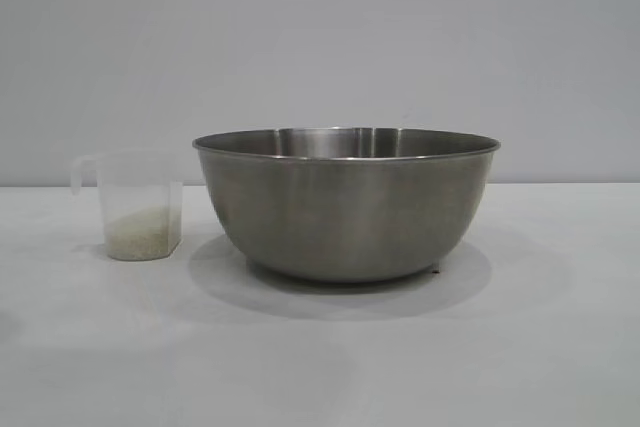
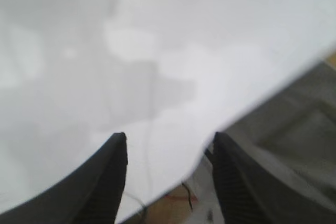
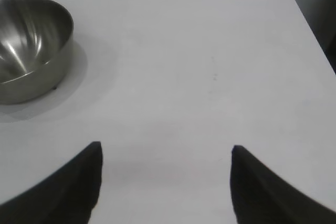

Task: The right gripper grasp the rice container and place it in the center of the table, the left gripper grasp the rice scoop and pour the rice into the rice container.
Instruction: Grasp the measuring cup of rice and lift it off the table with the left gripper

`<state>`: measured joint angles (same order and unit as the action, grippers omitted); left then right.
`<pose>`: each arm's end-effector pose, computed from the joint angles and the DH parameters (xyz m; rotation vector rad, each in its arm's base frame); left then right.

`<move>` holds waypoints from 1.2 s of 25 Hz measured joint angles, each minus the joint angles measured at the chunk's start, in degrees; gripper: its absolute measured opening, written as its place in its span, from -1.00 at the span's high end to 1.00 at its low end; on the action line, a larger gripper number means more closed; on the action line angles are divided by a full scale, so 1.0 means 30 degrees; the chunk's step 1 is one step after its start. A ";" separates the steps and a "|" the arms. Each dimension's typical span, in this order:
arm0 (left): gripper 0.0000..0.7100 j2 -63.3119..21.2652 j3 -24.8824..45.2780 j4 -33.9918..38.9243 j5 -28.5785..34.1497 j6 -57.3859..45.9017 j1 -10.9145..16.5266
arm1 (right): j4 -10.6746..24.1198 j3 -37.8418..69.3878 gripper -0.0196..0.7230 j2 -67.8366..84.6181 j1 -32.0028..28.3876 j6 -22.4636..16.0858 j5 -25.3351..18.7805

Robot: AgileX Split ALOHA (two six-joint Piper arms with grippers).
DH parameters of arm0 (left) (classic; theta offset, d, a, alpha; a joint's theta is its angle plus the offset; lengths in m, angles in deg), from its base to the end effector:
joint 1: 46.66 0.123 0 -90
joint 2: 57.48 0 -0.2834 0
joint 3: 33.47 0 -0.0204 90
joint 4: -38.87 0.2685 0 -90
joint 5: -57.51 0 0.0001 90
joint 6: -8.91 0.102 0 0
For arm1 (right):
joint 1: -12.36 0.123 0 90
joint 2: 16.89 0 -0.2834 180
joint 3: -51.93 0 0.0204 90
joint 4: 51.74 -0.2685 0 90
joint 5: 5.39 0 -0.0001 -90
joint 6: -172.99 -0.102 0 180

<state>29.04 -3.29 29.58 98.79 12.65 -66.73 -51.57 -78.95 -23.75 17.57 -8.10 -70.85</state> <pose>0.2502 -0.1030 0.2097 0.4335 2.7351 -0.2557 0.0167 0.0012 0.2707 -0.0759 2.1188 0.0617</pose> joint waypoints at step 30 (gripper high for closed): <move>0.27 0.0000 0.8148 0.3872 -1.9725 -0.3262 0.0000 | 0.0000 0.0000 -0.24 0.0000 0.0000 0.0000 0.0000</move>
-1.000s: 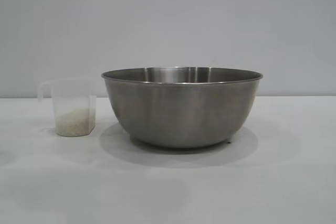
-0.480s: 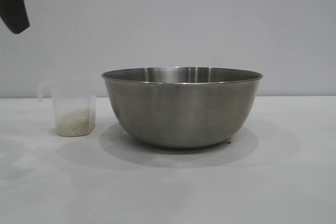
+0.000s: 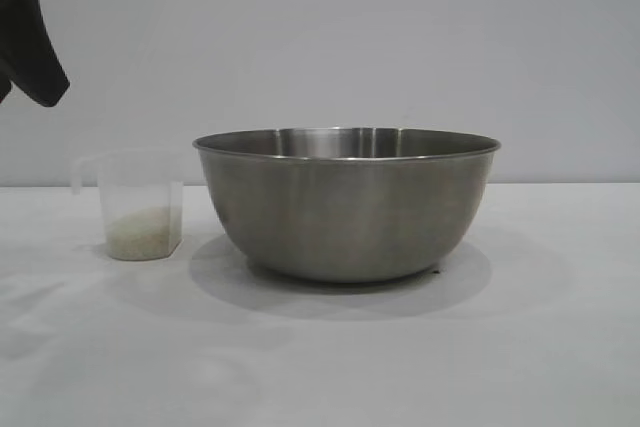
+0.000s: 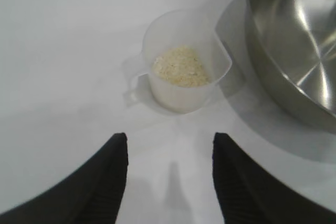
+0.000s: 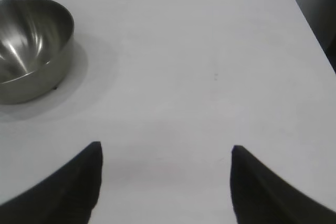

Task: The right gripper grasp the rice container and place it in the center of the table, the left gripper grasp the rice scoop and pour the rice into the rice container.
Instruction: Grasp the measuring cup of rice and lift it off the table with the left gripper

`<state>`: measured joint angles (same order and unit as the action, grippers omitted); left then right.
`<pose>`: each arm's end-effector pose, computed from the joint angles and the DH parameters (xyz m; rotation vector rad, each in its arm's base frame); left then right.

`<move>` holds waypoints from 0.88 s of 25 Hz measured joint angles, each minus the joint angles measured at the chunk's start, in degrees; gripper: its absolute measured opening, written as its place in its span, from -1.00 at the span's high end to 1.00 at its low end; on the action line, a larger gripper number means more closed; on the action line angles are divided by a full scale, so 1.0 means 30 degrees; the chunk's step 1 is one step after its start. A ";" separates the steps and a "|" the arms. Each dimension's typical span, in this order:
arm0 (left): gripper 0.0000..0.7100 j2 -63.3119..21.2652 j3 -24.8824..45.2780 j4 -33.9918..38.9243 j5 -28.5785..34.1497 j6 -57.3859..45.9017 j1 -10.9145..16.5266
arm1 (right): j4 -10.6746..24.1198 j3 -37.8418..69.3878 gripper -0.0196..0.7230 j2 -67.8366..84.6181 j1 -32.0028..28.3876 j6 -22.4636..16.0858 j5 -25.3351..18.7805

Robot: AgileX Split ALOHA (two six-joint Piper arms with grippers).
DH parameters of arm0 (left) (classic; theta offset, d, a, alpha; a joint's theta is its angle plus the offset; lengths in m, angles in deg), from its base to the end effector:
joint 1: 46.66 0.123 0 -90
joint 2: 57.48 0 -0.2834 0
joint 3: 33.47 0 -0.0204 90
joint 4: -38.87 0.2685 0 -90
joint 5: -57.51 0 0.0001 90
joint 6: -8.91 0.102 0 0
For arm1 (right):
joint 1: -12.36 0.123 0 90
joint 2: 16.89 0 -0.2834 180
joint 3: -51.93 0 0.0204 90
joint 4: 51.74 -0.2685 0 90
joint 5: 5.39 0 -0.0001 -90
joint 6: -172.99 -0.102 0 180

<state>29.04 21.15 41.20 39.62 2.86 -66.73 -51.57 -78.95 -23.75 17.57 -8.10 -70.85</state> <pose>0.2366 -0.0878 0.1536 0.3126 2.1396 -0.2550 0.0167 0.0012 0.2707 -0.0759 2.1188 0.0617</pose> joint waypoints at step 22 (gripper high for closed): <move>0.24 0.5963 0.4878 -0.1908 -1.5594 0.1920 0.0000 | 0.0000 0.0000 -0.24 0.0000 0.0000 0.0000 0.0000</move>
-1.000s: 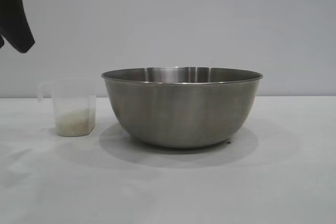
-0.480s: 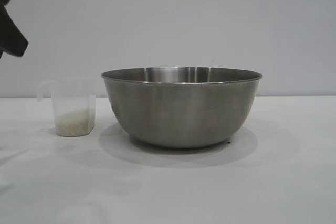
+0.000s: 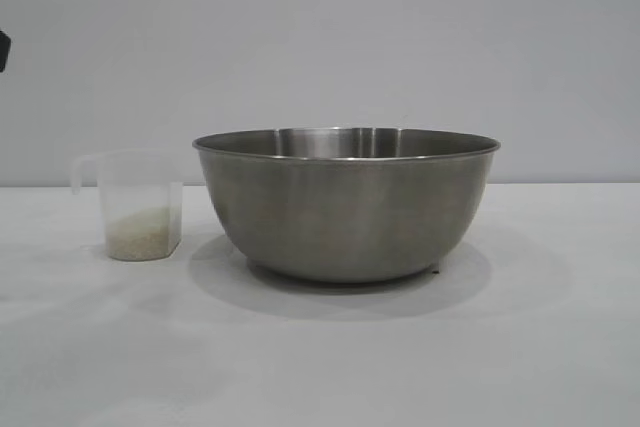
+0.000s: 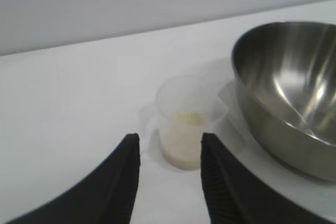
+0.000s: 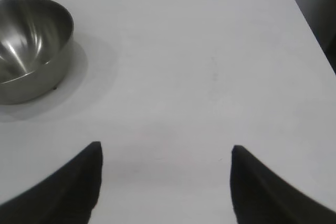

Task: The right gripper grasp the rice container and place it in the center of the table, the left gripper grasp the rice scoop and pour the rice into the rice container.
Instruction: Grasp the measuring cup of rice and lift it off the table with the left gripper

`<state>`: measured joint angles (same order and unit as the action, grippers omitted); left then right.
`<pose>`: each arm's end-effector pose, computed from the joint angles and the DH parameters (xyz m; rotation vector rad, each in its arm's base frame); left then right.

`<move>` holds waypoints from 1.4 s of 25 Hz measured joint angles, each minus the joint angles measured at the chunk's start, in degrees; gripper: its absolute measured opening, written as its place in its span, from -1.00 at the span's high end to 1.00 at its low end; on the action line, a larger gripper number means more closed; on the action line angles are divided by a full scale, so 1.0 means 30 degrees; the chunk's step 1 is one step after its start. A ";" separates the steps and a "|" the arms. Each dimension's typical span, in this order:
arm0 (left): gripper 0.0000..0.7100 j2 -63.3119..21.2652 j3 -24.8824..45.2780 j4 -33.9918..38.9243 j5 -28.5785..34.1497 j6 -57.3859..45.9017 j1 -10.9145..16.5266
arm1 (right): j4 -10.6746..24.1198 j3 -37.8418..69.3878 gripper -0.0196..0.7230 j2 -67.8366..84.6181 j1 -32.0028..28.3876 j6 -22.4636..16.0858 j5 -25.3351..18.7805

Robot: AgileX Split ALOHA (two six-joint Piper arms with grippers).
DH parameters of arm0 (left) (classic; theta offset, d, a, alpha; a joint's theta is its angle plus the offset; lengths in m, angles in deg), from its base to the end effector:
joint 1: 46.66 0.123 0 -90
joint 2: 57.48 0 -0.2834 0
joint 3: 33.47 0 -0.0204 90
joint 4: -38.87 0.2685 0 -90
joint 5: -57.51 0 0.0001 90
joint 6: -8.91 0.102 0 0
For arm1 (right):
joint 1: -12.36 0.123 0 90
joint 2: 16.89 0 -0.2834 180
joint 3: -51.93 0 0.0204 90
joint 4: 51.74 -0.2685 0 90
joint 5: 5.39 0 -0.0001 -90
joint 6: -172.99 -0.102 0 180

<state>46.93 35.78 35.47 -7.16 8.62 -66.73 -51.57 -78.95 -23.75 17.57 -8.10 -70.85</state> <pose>0.2054 -0.0692 0.0996 0.2677 1.8889 -0.2071 0.0167 0.0012 0.2707 -0.0759 2.1188 0.0617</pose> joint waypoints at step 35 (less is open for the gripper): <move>0.24 0.6422 -0.5794 -0.1944 -0.0178 0.0616 0.0000 | 0.0000 0.0000 -0.24 0.0000 0.0000 0.0000 0.0000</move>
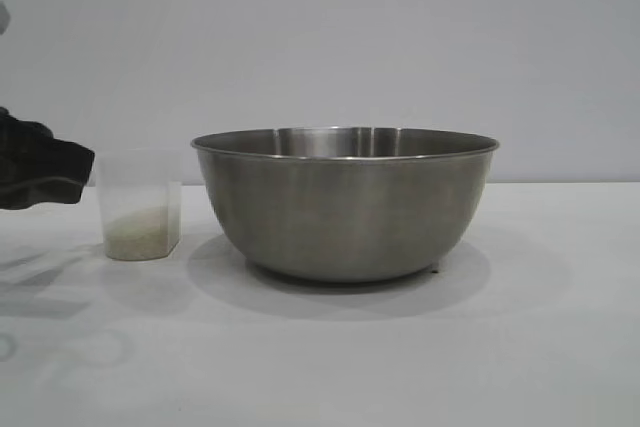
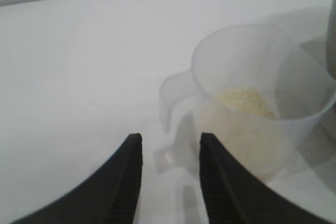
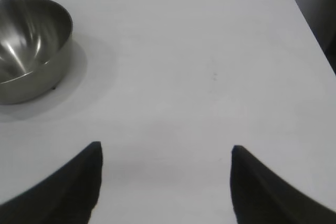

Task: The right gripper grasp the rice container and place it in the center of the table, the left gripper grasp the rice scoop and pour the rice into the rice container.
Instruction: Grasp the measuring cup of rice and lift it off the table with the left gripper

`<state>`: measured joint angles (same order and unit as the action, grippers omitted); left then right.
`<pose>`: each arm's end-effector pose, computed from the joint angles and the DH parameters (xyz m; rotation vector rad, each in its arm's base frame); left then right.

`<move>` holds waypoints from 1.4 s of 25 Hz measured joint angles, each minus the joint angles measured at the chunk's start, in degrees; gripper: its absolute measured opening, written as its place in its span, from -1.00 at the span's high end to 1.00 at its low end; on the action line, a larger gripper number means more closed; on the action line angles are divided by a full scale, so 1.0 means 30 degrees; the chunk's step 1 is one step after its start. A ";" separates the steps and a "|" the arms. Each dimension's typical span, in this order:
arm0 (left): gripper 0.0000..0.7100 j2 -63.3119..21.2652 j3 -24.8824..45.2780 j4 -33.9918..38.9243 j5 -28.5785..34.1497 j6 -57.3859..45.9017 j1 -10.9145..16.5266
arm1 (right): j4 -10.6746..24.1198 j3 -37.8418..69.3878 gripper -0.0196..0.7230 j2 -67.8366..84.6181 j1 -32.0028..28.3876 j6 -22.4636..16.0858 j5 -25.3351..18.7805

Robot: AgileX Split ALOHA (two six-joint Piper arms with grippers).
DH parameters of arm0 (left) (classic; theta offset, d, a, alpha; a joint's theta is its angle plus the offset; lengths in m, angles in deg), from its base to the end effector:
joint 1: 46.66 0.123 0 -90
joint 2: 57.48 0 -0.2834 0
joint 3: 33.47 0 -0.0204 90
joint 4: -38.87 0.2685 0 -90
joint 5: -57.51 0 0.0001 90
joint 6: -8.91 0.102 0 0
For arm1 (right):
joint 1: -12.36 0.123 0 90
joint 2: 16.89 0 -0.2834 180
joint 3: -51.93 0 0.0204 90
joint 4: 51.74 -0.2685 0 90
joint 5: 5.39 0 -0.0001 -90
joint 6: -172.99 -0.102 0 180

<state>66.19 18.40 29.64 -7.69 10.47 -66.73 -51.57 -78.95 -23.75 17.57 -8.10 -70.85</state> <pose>0.2801 -0.0865 0.0571 0.2004 1.9182 -0.1207 0.0167 0.0012 0.2707 -0.0759 2.1188 0.0617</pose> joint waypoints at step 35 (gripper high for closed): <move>1.00 0.0914 -0.2848 -0.0094 0.0167 0.2353 0.0037 | 0.0000 0.0000 -0.24 0.0000 0.0000 0.0000 0.0000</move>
<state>68.93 9.86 29.36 -7.19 17.53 -66.62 -51.57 -78.95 -23.75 17.57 -8.10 -70.85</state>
